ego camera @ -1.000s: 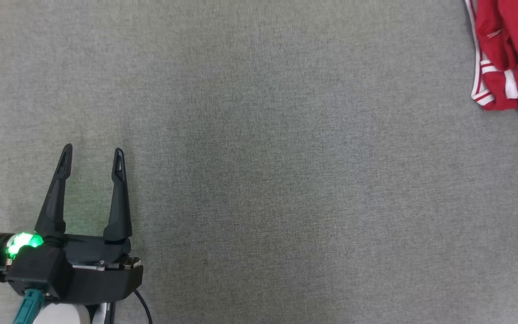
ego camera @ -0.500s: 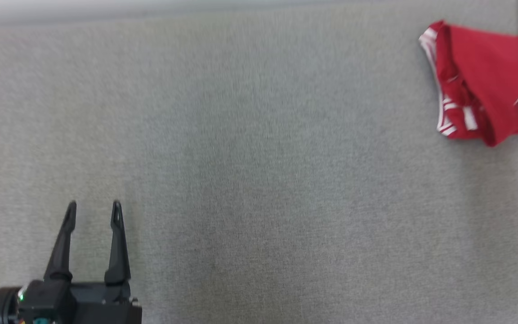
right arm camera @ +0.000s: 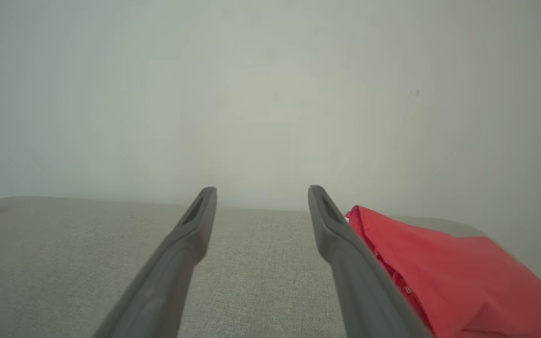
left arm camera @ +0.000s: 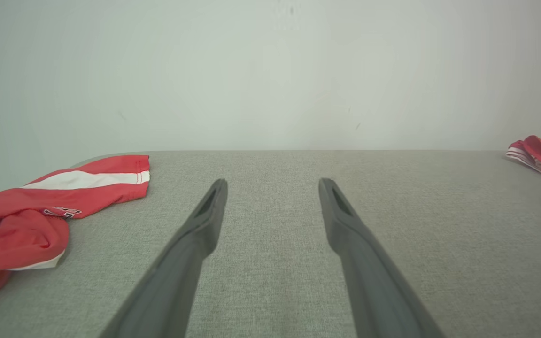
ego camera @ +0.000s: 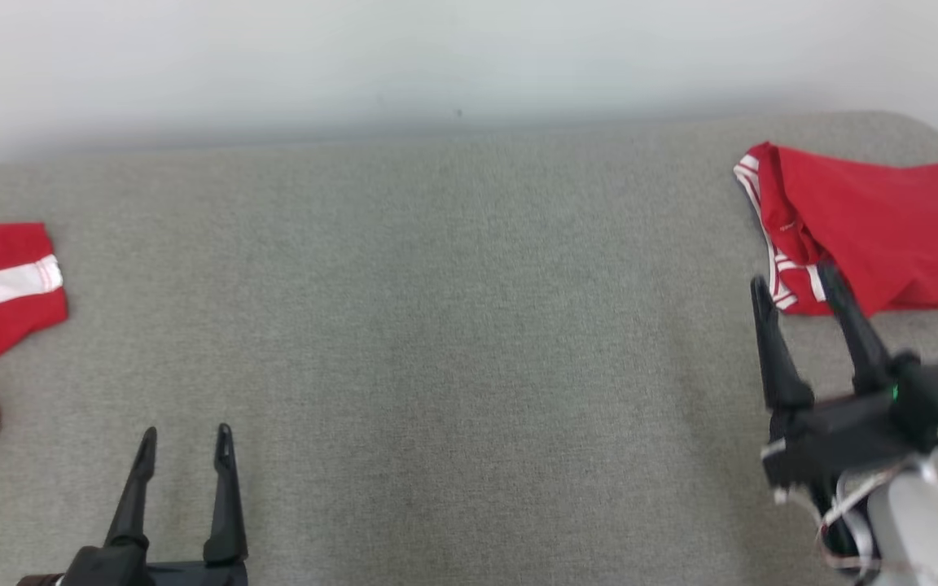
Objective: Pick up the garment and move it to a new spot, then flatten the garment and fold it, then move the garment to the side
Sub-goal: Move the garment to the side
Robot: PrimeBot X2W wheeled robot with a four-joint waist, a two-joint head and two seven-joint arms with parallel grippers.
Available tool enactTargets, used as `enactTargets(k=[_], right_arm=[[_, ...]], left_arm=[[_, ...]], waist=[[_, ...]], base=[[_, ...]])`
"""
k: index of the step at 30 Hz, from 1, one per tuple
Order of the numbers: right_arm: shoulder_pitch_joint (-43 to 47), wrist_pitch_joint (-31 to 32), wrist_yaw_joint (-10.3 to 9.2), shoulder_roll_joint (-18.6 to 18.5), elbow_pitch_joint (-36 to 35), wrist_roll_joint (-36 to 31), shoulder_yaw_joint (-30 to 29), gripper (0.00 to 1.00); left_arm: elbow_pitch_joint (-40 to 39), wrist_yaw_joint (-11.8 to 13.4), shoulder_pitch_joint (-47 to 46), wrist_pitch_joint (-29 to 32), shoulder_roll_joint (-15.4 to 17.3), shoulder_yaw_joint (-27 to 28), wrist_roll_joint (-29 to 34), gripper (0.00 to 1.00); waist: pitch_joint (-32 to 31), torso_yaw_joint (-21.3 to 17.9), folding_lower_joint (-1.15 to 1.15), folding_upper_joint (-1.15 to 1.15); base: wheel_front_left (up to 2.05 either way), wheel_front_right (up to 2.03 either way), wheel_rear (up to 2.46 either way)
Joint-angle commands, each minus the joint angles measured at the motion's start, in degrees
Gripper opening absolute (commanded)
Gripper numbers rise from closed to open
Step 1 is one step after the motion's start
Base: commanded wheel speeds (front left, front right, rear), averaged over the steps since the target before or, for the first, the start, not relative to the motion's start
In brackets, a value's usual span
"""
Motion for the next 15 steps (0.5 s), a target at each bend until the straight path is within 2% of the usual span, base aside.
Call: enactTargets(k=[1, 9, 15], right_arm=[[3.32, -0.05, -0.15, 2.07, -2.30, -1.48, -1.65, 1.00], [14.99, -0.06, -0.15, 10.07, -9.71, -7.81, -7.30, 1.00], [19.55, -0.06, -0.15, 12.65, -11.56, -10.09, -9.50, 1.00]], left_arm=[[0.28, 0.49, 0.92, -0.15, -0.10, -0.26, -0.41, 1.00], [1.02, 1.11, 2.04, -0.15, -0.10, -2.07, -0.39, 1.00], [1.25, 1.20, 2.96, -0.15, -0.11, -2.22, 0.83, 1.00]], waist=[[-2.15, 1.18, 0.02, 0.01], [-3.89, 1.76, 0.02, 0.01], [-5.06, 1.50, 0.02, 0.01]], base=[[0.00, 0.00, 0.00], [0.00, 0.00, 0.00], [0.00, 0.00, 0.00]])
